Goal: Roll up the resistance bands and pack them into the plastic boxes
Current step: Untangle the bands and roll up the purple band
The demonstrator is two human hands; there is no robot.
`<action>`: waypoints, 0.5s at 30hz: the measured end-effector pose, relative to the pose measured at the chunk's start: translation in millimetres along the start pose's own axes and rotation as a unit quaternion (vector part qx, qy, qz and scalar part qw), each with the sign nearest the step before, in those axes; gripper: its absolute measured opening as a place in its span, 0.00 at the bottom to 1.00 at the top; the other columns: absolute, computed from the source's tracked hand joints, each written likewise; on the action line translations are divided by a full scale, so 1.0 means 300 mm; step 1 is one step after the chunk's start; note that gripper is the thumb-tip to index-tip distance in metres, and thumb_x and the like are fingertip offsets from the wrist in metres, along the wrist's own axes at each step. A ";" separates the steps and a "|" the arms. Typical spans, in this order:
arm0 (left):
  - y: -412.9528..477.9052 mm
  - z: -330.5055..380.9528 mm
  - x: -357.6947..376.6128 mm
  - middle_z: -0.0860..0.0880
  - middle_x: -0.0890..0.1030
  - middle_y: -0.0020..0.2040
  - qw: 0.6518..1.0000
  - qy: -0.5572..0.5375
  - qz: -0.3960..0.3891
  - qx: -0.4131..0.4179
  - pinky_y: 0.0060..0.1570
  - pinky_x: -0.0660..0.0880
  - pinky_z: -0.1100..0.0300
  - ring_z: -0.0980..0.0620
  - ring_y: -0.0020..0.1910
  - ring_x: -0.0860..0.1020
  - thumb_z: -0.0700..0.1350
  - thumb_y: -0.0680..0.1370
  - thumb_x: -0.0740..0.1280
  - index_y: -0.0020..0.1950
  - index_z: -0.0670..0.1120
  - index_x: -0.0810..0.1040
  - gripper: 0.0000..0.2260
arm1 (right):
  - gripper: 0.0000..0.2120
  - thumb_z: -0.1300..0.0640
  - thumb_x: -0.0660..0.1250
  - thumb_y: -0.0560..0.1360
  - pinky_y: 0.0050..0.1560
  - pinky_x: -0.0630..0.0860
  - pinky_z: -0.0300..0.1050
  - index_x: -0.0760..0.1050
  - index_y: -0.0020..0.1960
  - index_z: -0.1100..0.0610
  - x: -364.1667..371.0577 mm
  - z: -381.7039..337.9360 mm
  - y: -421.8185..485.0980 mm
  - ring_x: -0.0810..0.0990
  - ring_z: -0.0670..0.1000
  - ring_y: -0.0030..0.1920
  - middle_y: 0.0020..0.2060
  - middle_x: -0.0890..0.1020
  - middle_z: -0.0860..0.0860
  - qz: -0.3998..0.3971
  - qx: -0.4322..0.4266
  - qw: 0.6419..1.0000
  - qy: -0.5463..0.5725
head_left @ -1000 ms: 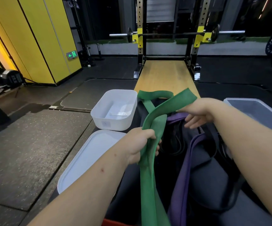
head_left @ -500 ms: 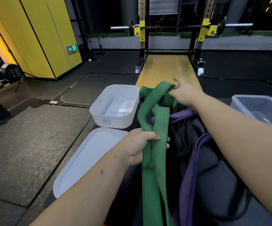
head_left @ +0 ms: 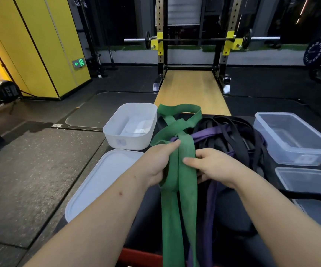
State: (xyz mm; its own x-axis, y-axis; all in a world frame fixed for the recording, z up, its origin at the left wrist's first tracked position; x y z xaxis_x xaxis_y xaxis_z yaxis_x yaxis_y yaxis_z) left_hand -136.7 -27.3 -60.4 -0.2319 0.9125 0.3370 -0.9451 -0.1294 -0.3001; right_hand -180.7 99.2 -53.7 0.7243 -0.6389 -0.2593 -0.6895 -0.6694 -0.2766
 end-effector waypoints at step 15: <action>-0.015 0.014 -0.012 0.40 0.83 0.63 1.000 -0.022 -0.005 0.005 0.68 0.73 0.42 0.41 0.63 0.82 0.60 0.86 0.54 0.69 0.42 0.79 0.26 | 0.18 0.52 0.66 0.80 0.66 0.77 0.61 0.79 0.67 0.58 0.045 -0.075 -0.040 0.83 0.61 0.63 0.61 0.84 0.58 -0.022 -0.087 0.972 0.218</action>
State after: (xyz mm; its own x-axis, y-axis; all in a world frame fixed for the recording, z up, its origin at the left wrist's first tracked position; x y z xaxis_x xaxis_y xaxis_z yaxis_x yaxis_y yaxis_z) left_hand -132.7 -31.5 -56.6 -0.2323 0.8957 0.3791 -0.9495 -0.1244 -0.2879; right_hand -162.8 90.0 -33.0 0.7087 -0.6831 0.1764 -0.6760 -0.7290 -0.1074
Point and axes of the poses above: each hand's wrist, its own y-axis towards the middle knuckle, its own x-axis out of the palm, z = x × y, the point moved 8 cm from there along y, towards the middle knuckle
